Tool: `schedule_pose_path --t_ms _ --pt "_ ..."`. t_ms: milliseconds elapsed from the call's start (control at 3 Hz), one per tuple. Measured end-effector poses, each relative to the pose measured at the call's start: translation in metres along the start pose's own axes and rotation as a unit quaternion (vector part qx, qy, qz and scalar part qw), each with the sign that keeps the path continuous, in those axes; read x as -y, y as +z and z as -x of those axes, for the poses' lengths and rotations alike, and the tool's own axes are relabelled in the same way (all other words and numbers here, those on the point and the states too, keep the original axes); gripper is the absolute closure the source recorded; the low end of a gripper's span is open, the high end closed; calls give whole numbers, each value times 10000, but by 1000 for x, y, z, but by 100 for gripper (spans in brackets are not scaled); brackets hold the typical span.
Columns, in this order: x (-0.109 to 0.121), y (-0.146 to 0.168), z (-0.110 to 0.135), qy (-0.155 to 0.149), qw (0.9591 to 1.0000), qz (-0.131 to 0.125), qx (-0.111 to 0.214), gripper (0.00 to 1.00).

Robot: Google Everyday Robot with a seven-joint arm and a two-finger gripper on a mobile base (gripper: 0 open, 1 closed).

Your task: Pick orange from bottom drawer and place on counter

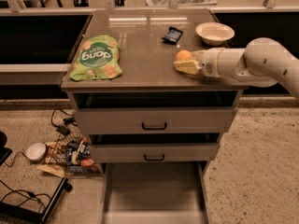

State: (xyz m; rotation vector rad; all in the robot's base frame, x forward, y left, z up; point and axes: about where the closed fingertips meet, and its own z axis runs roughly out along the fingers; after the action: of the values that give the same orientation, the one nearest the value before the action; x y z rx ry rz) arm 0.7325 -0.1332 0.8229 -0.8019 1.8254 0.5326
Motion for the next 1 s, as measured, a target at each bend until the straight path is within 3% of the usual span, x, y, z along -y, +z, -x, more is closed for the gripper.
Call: schedule_pose_path --t_ms 333,667,1000 --pt "-2 2 0 -1 10000 21 -1 0" --pt "-2 1 4 -26 10000 31 -15 0" --pt "-6 -16 41 -295 9993 138 -159 0"
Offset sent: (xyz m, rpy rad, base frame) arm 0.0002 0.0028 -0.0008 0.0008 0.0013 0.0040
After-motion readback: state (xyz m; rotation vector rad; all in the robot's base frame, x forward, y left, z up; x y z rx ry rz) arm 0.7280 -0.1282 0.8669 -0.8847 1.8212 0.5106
